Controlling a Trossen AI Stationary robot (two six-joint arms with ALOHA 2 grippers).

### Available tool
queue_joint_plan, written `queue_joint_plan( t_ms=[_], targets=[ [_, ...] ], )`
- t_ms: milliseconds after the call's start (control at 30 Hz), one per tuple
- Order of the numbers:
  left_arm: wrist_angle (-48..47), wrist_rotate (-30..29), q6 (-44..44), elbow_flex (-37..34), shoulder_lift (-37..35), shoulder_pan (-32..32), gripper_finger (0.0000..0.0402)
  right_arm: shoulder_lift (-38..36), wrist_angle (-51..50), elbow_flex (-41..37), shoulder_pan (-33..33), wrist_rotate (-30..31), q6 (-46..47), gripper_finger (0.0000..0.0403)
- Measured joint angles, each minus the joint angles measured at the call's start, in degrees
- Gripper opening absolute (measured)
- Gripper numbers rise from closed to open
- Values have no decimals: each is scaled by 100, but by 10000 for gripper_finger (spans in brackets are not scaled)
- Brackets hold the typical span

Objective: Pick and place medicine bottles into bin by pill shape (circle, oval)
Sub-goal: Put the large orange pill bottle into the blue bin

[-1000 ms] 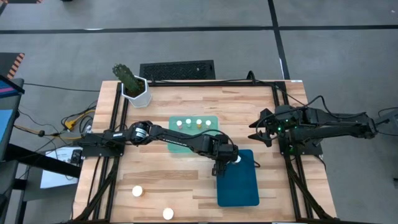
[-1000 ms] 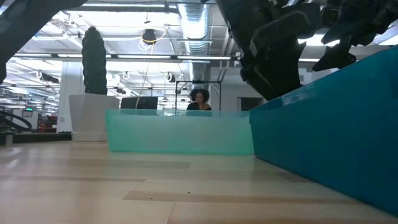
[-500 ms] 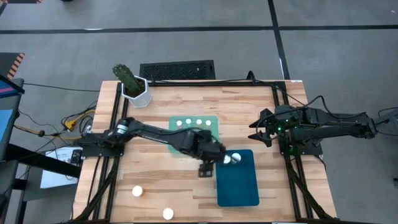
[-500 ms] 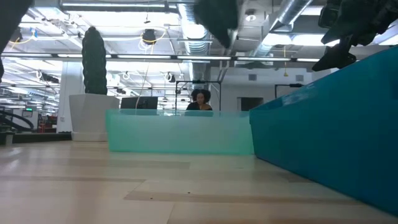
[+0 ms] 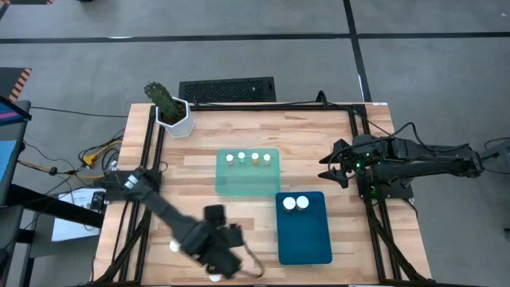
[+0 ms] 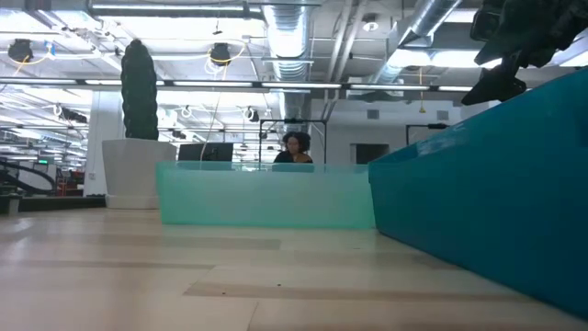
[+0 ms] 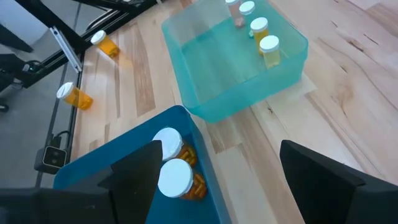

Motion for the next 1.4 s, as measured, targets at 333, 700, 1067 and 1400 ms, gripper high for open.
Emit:
queue_joint_plan(
  t_ms=[333, 700, 1067, 1400],
  targets=[
    [21, -44, -3506, -1660, -1154, -1321, 300, -2, 9, 0, -4, 4, -37, 333],
    [1756, -6, -5638, -4571, -2610, -2177, 300, 0, 5, 0, -4, 80, -39, 333],
    [3061, 76, -5401, -5910, -2736, -2188, 300, 0, 2, 0, -4, 109, -6, 333],
    [3467, 304, -5331, -6378, -2733, -2195, 300, 0, -2, 0, -4, 109, 3, 333]
  ],
)
